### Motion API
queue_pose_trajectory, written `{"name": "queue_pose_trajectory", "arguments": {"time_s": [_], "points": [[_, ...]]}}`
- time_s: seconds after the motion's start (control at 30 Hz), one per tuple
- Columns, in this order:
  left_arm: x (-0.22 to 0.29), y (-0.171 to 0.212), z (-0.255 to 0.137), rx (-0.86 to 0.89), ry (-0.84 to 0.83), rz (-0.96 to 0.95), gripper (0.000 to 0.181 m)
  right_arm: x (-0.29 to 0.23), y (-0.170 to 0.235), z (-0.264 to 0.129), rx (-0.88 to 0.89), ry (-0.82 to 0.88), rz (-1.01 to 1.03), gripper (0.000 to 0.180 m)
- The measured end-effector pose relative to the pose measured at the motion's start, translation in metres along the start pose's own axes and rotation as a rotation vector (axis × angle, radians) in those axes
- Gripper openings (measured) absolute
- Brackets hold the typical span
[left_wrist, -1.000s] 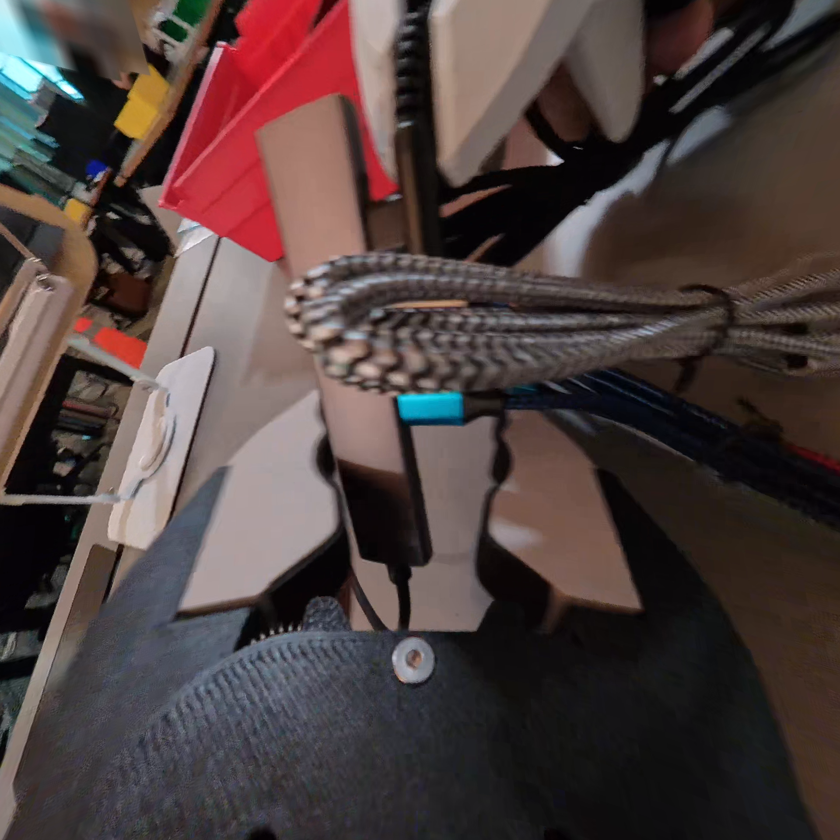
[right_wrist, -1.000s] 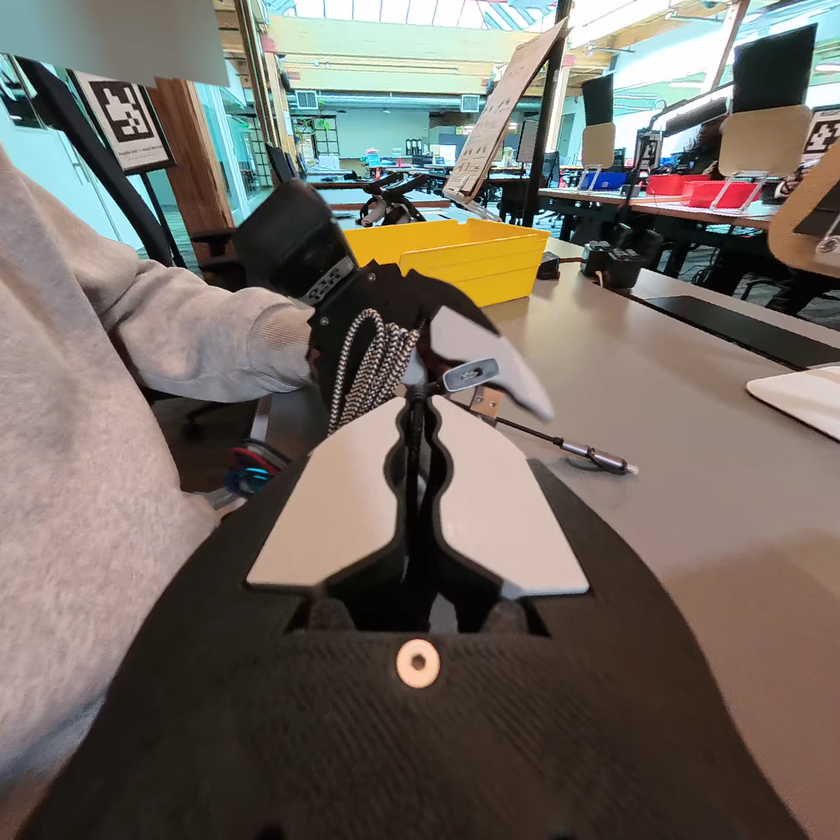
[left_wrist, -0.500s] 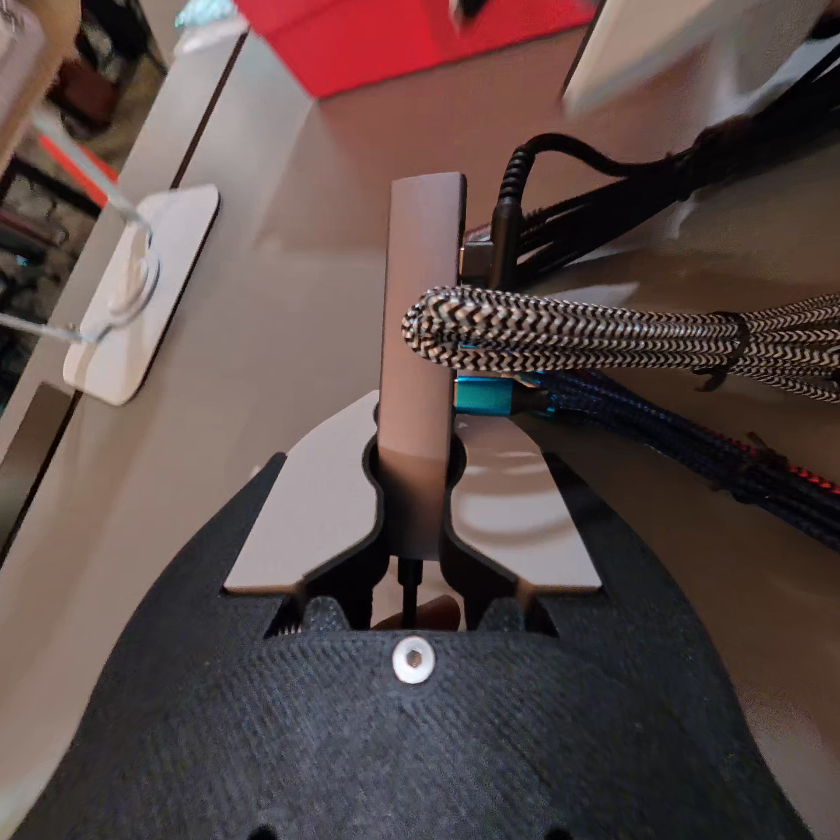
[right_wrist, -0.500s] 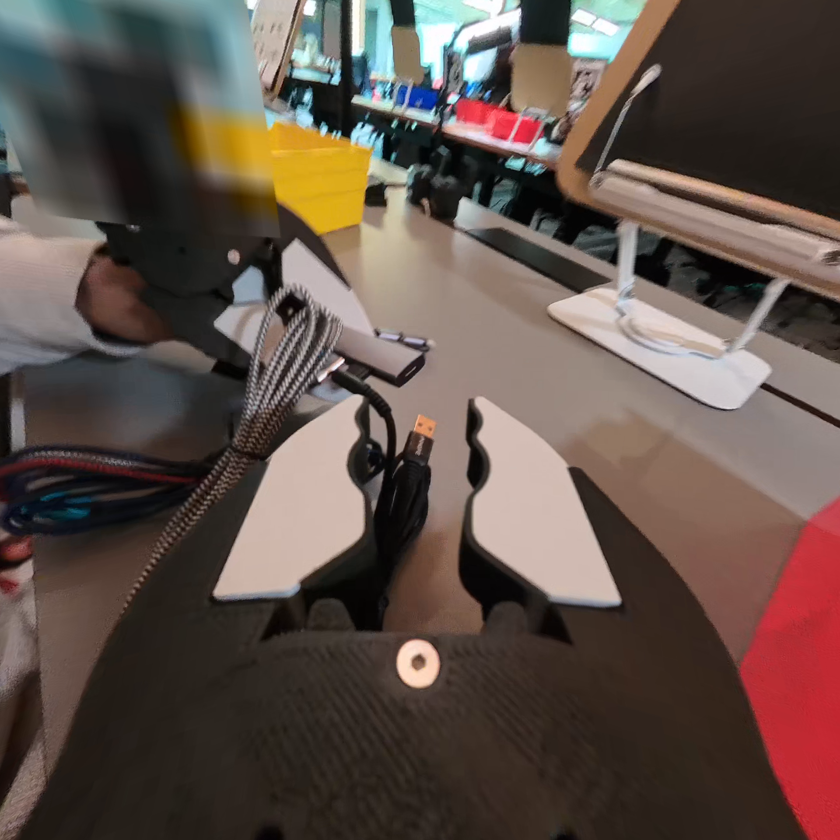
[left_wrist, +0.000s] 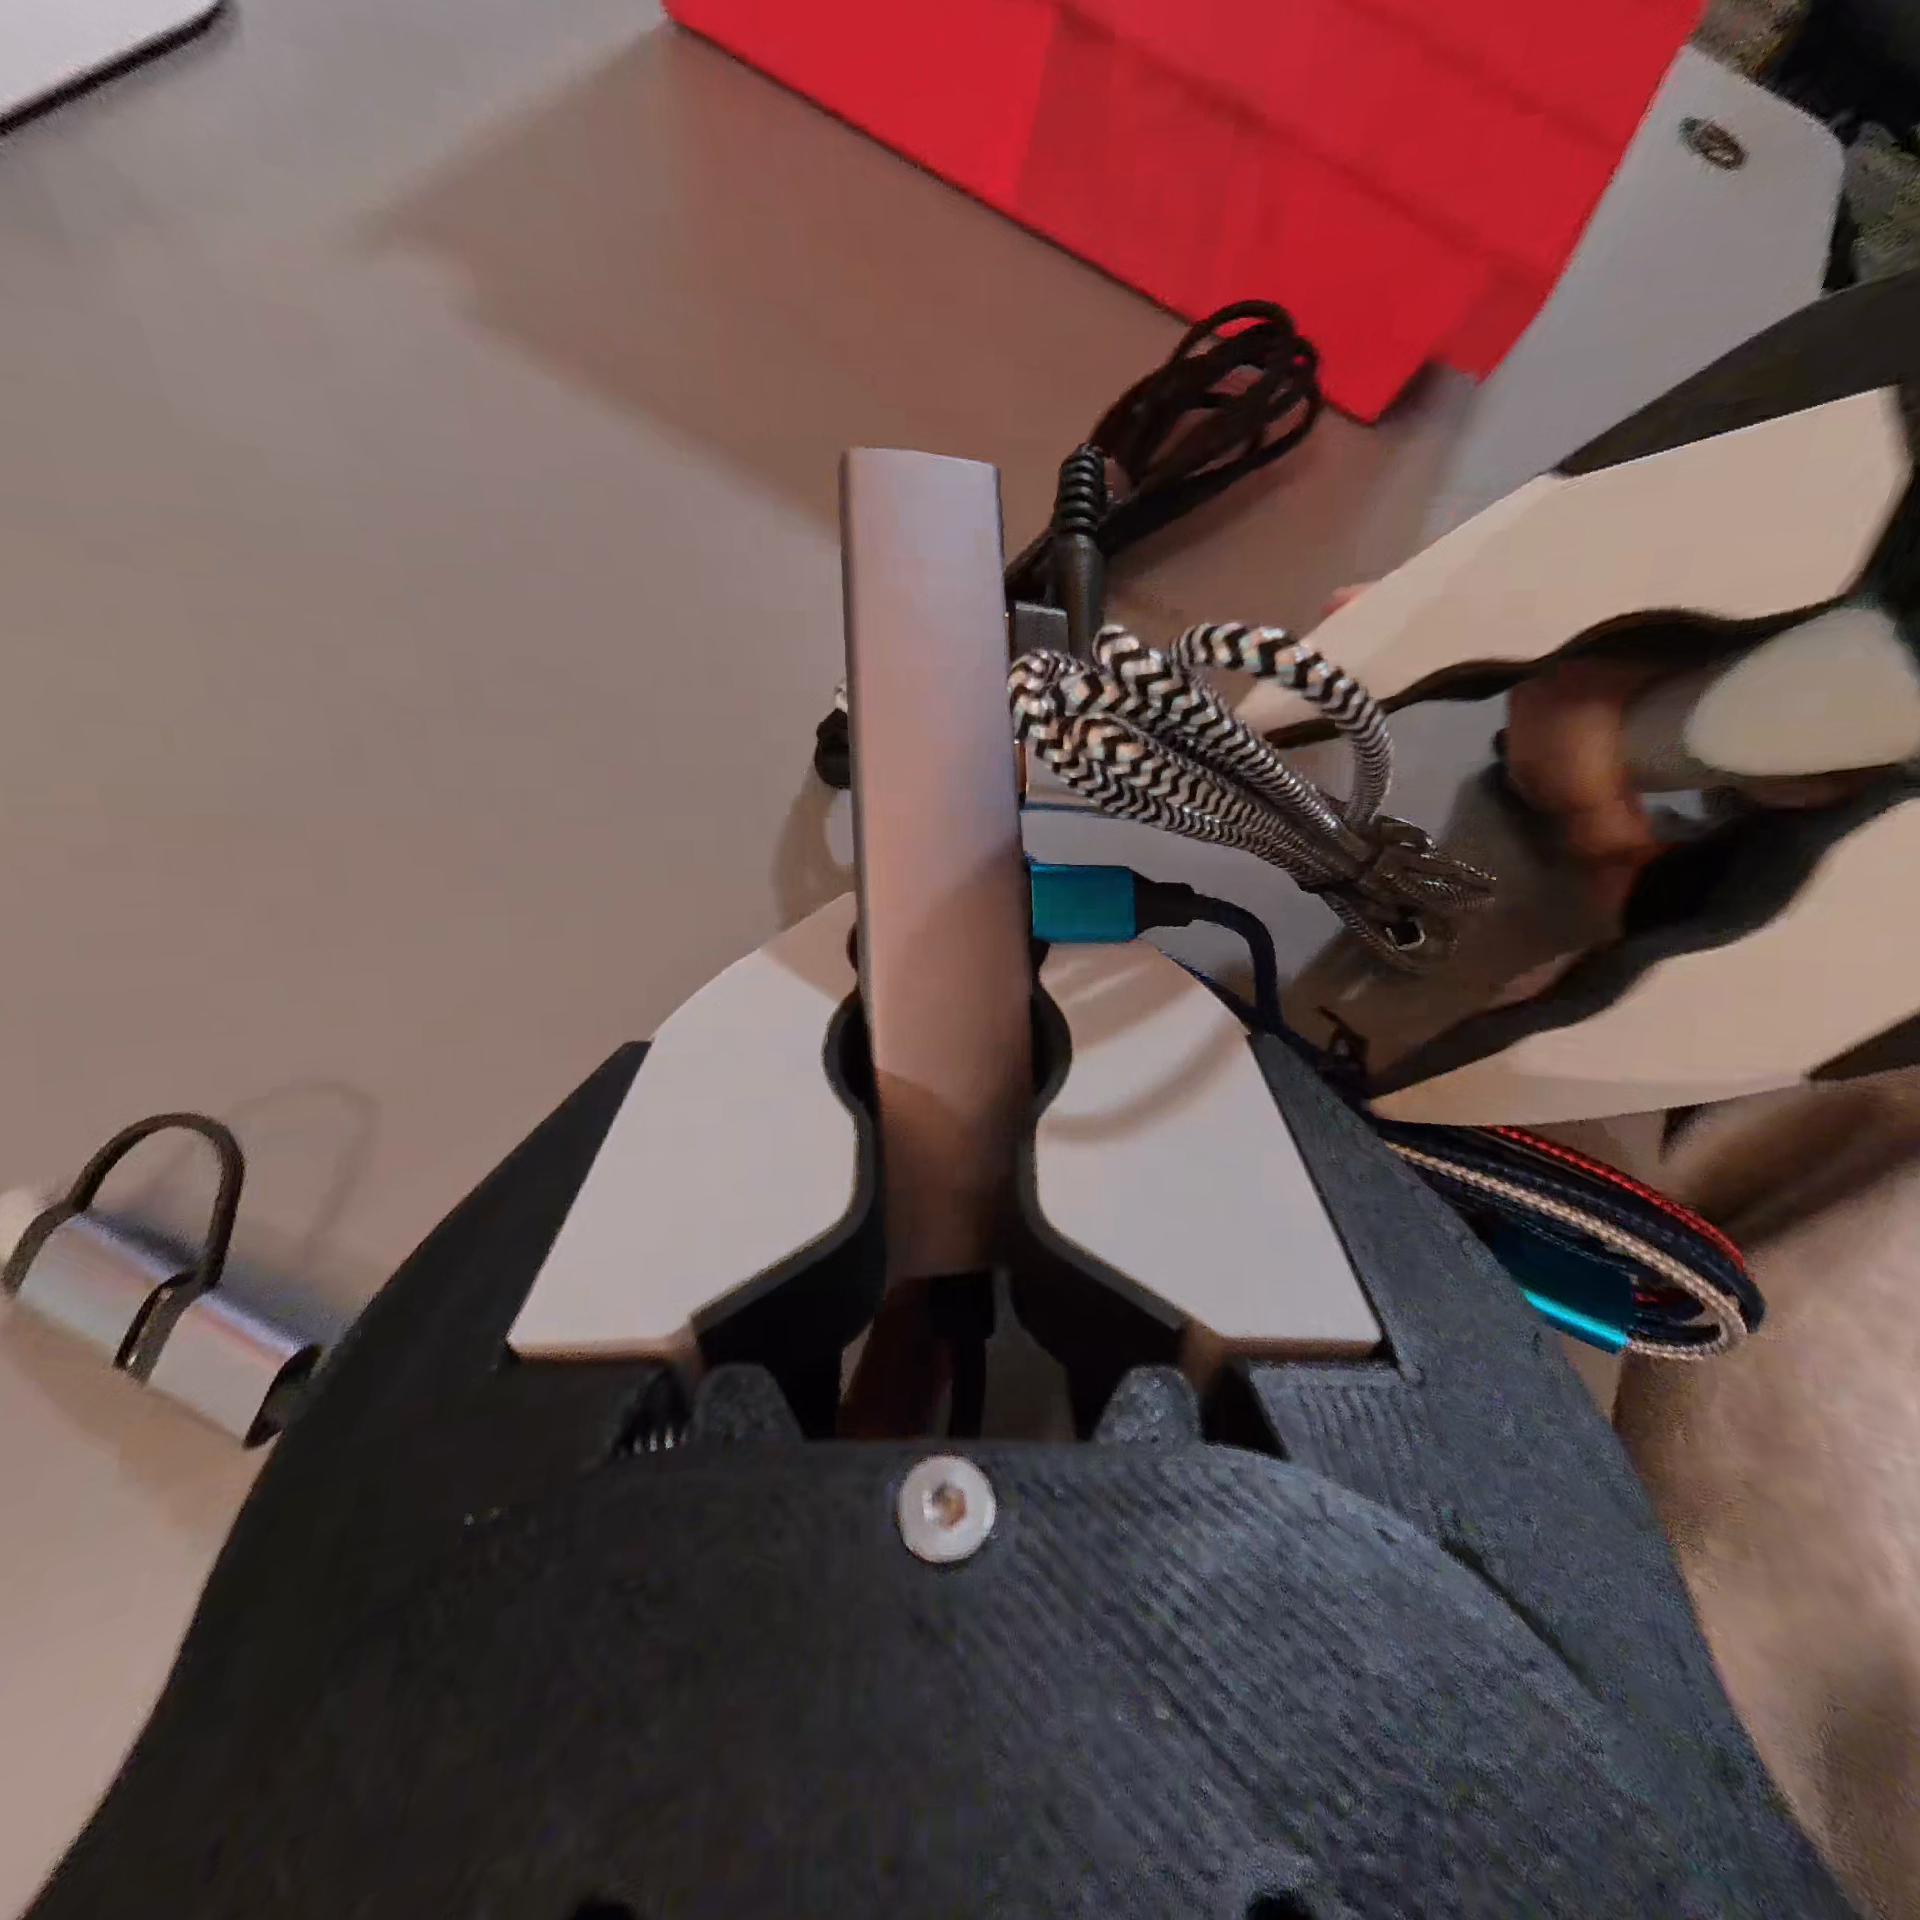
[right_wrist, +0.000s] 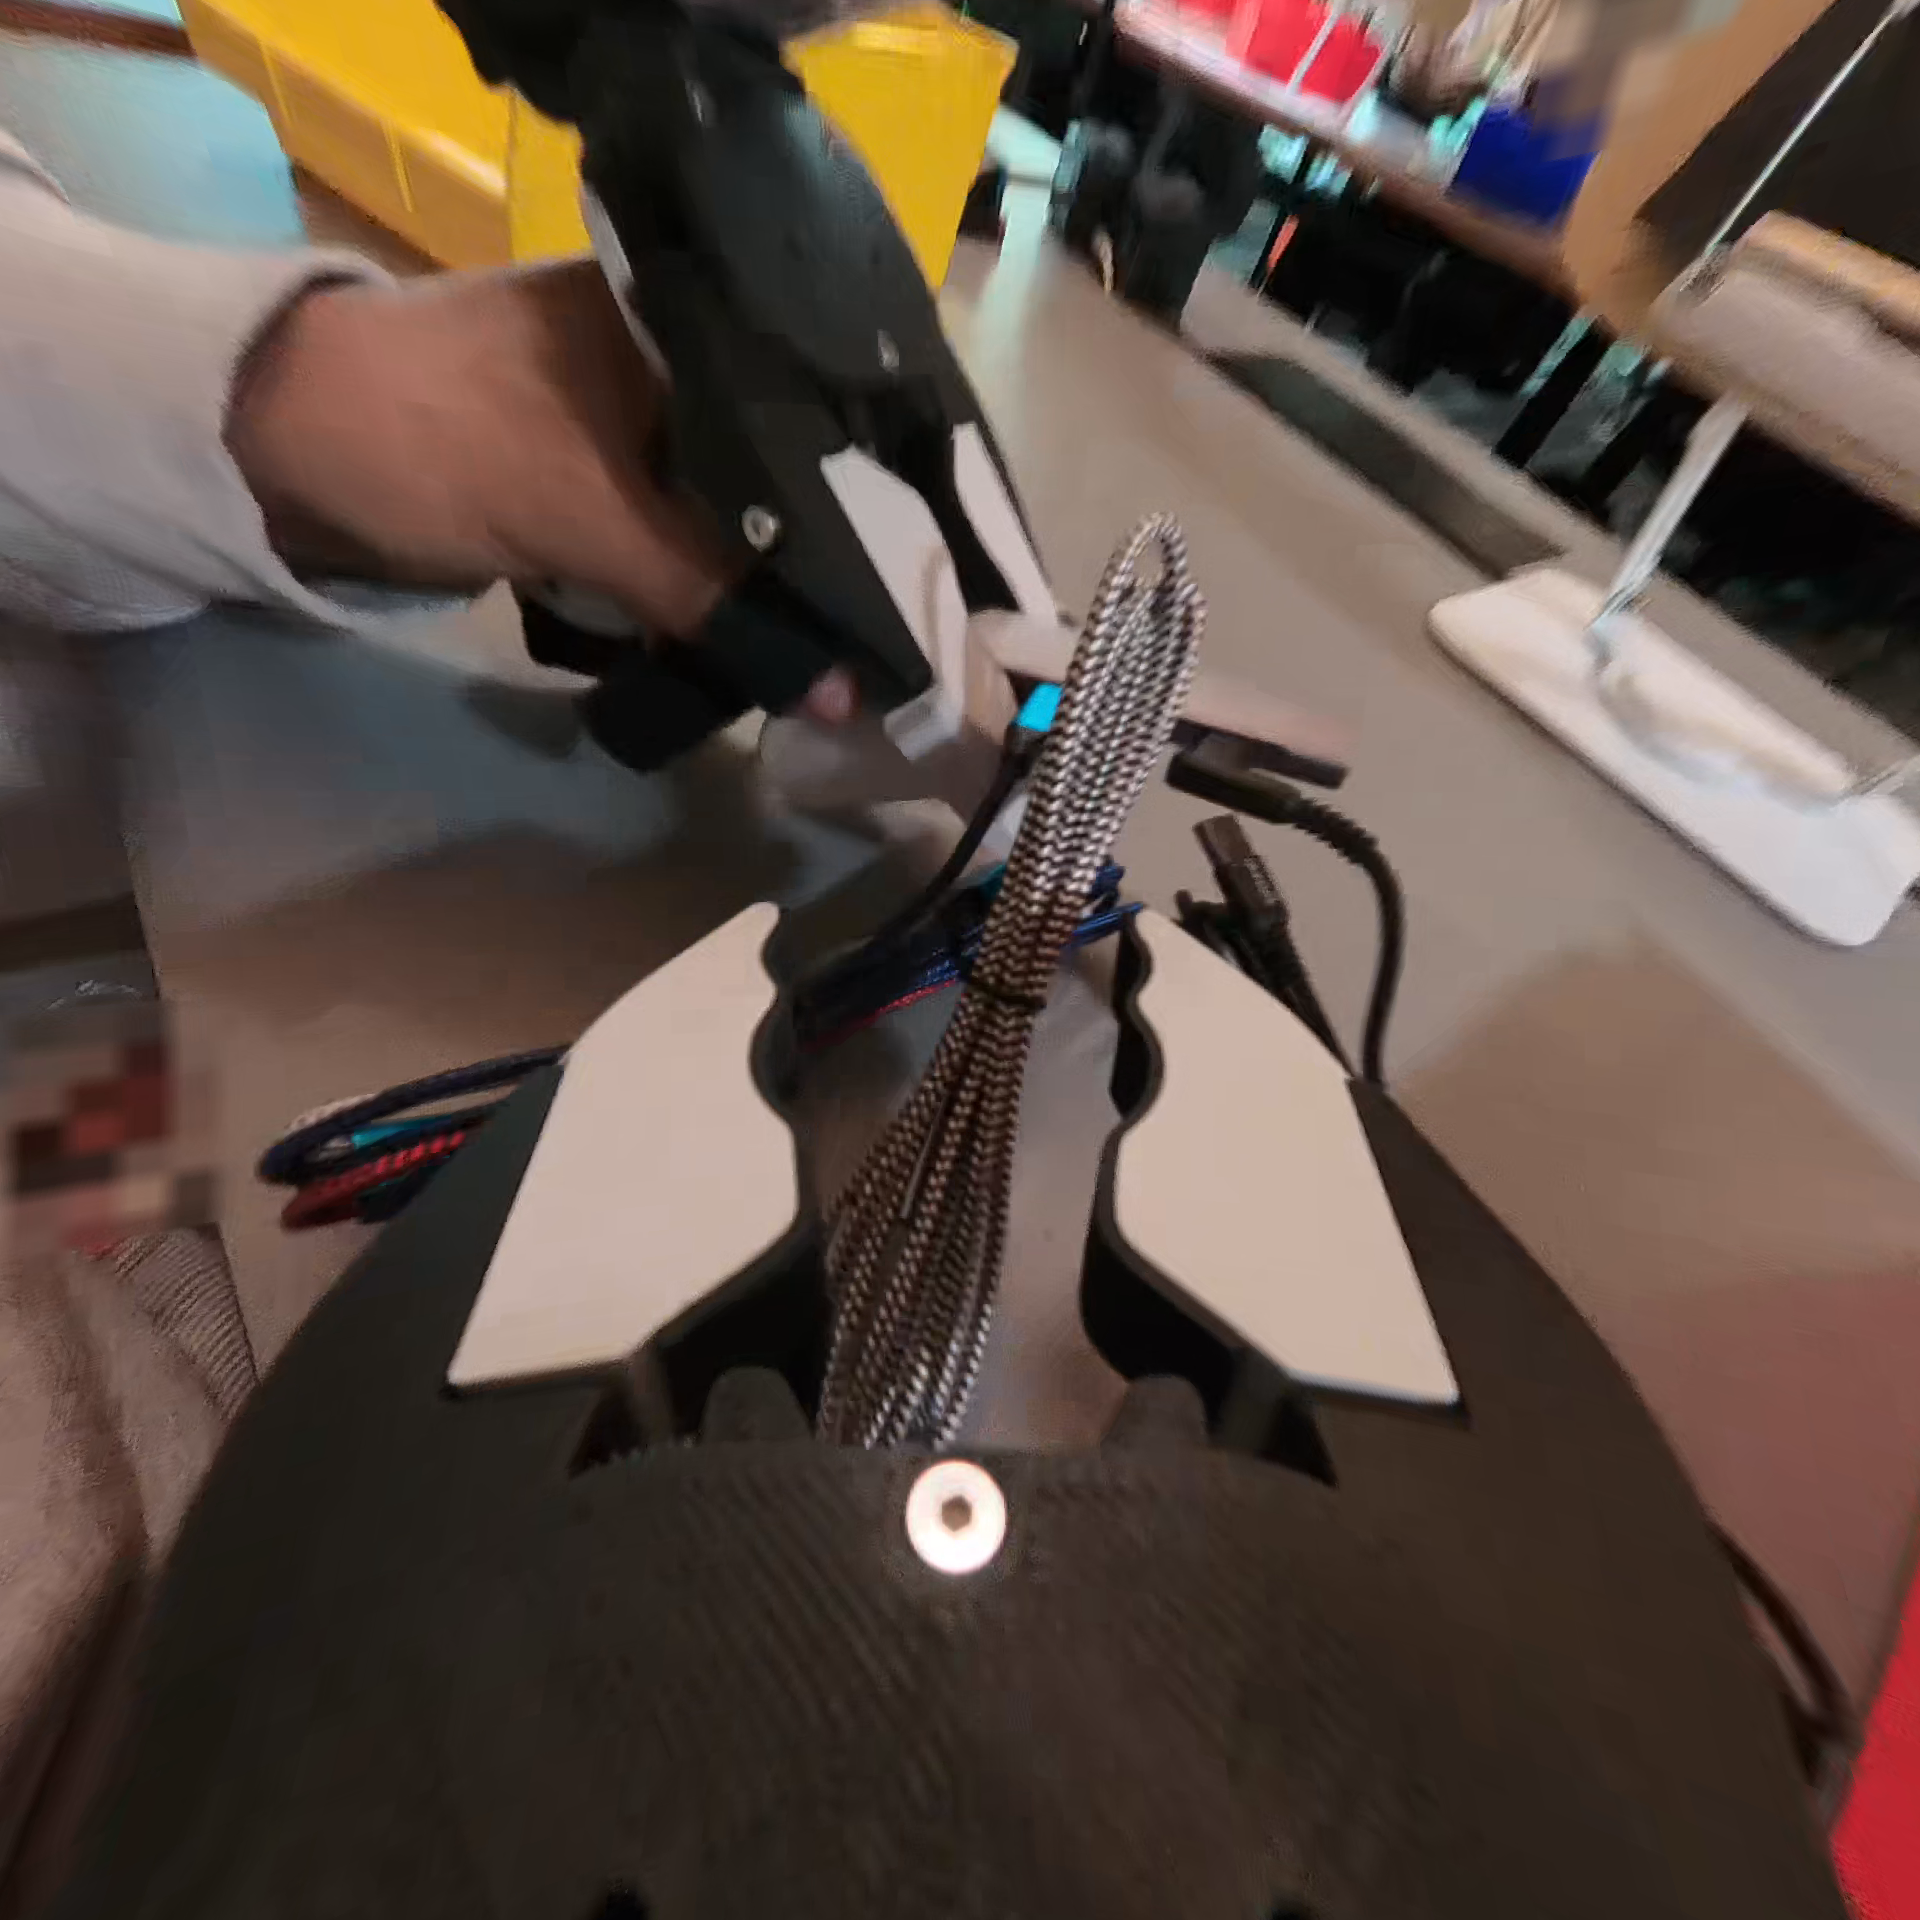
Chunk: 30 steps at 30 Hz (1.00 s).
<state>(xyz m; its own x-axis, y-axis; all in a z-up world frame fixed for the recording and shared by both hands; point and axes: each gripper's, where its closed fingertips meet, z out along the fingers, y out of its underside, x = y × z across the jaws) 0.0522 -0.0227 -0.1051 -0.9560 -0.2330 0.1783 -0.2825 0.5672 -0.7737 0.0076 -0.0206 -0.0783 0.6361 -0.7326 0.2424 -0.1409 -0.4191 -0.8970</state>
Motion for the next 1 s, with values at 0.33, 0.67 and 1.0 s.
{"name": "queue_pose_trajectory", "arguments": {"time_s": [0.33,0.67,1.0], "points": [[0.049,-0.007,0.002,0.067,0.411,-0.174,0.027,0.016,0.001,-0.009,0.039,-0.112,0.213,0.023],[0.072,-0.023,-0.018,0.143,0.854,-0.520,0.012,0.027,0.004,-0.014,0.044,-0.099,0.224,0.019],[0.091,-0.025,-0.030,0.110,1.125,-0.664,0.015,0.030,0.006,-0.014,0.038,-0.071,0.196,0.020]]}}
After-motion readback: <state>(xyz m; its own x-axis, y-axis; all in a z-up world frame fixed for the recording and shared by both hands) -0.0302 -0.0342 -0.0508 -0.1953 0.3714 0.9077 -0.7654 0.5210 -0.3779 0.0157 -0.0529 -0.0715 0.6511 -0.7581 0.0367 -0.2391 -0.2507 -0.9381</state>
